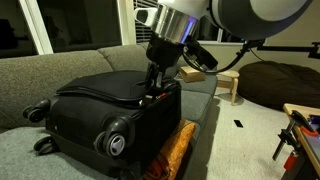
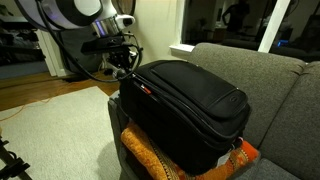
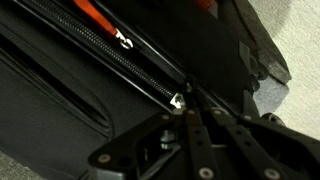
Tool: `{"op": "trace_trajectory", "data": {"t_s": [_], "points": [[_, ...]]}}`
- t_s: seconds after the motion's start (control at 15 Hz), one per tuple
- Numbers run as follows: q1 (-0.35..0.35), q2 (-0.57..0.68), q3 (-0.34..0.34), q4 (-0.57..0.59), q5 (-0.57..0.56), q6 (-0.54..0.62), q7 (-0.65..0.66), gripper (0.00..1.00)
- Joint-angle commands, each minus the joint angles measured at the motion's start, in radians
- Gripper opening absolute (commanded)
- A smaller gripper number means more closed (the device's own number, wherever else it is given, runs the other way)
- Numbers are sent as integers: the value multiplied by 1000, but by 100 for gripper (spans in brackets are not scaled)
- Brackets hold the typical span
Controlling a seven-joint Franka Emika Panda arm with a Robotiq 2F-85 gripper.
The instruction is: Move the zip to the left
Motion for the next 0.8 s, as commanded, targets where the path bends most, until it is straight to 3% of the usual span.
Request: {"op": "trace_trajectory", "data": {"t_s": [0.0, 0.07, 0.13, 0.27, 0.73], "points": [[47, -45, -8, -7, -30, -27, 42, 1], [47, -45, -9, -6, -30, -29, 42, 1], [43, -45, -4, -6, -22, -33, 38, 31], [50, -43, -3, -2, -24, -31, 38, 38], [81, -36, -6, 22, -16, -28, 30, 83]]}}
